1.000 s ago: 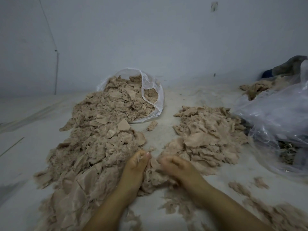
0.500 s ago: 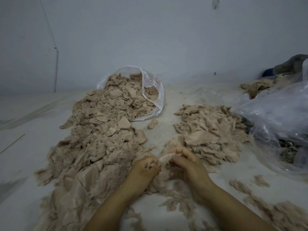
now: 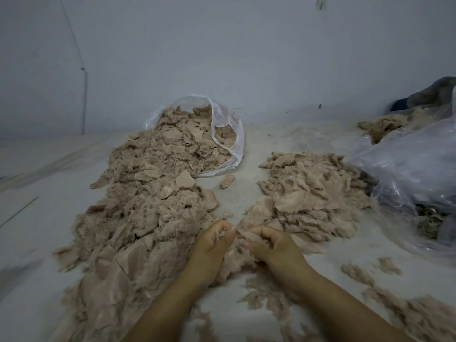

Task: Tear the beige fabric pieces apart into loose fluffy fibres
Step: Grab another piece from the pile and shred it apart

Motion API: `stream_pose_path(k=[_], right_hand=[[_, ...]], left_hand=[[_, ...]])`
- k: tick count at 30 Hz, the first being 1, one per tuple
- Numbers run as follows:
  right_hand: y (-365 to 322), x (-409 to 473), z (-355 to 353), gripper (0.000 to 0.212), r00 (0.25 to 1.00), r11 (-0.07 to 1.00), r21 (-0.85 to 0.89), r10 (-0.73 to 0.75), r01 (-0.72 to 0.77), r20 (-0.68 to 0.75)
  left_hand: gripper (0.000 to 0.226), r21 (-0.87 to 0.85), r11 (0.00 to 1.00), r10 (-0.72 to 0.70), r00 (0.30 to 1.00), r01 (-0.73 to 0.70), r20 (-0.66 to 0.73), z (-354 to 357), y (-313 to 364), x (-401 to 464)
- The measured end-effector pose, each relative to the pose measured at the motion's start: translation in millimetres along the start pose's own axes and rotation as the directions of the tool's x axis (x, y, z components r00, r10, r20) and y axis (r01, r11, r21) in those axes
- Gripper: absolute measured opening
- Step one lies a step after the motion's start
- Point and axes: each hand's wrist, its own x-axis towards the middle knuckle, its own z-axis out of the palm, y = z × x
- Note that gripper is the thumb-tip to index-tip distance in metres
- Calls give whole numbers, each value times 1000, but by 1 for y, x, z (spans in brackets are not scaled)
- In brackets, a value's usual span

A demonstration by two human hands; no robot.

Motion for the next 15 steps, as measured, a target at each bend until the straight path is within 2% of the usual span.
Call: stream_pose_path(k=[3, 7, 10, 13, 15], right_hand=[[0, 2, -2, 22, 998, 996, 90, 16, -10, -66], [2, 8, -11, 18, 980, 953, 298, 107, -54, -166], [1, 9, -15, 16, 989, 937, 346, 89, -42, -122], [0, 7, -13, 25, 993, 945, 323, 82, -50, -88], [0, 8, -12, 16, 989, 945, 324, 96, -55, -110]], left_hand=[[26, 57, 998, -4, 998, 0, 58, 0, -3, 0], [24, 184, 983, 6, 1000, -8, 16, -2, -9, 4], [35, 80, 997, -11, 1000, 10, 4, -4, -3, 2], [21, 13, 997, -83, 993, 82, 87, -1, 2, -2], [18, 17, 995, -100, 988, 99, 116, 0, 1, -2]])
